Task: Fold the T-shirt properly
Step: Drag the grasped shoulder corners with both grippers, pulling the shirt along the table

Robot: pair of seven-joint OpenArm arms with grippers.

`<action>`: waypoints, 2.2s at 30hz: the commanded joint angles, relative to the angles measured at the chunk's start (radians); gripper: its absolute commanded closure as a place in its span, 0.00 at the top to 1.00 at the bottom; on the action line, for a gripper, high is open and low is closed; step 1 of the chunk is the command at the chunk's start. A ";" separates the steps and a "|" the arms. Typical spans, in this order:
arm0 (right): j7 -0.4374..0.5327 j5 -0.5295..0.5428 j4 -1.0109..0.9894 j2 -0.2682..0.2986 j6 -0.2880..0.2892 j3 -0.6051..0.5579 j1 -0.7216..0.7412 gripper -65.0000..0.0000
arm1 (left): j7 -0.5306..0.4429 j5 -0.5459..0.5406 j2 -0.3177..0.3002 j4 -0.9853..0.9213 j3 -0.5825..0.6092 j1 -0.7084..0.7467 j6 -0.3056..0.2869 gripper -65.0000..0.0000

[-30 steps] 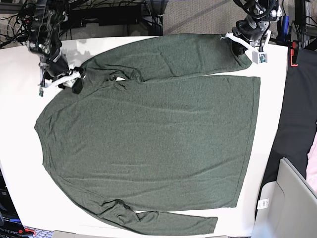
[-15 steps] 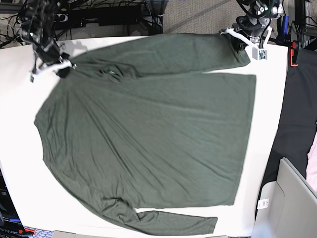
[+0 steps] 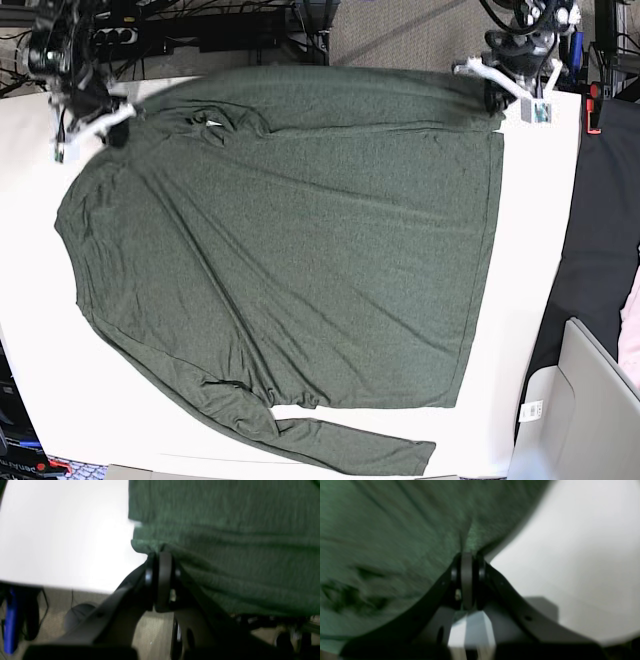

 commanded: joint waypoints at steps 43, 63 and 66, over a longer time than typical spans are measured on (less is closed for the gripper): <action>0.022 0.008 -0.049 -0.022 0.005 0.007 0.148 0.01 | 0.254 -0.004 0.034 -0.100 -0.126 -0.234 -0.003 0.45; 0.022 0.008 -0.049 -0.023 0.006 0.007 0.148 0.01 | 0.291 -0.007 0.103 -0.180 -0.062 -0.291 -0.004 0.44; 0.022 0.008 -0.049 -0.023 0.006 0.007 0.148 0.01 | 0.292 -0.007 0.122 -0.180 -0.045 -0.318 -0.004 0.34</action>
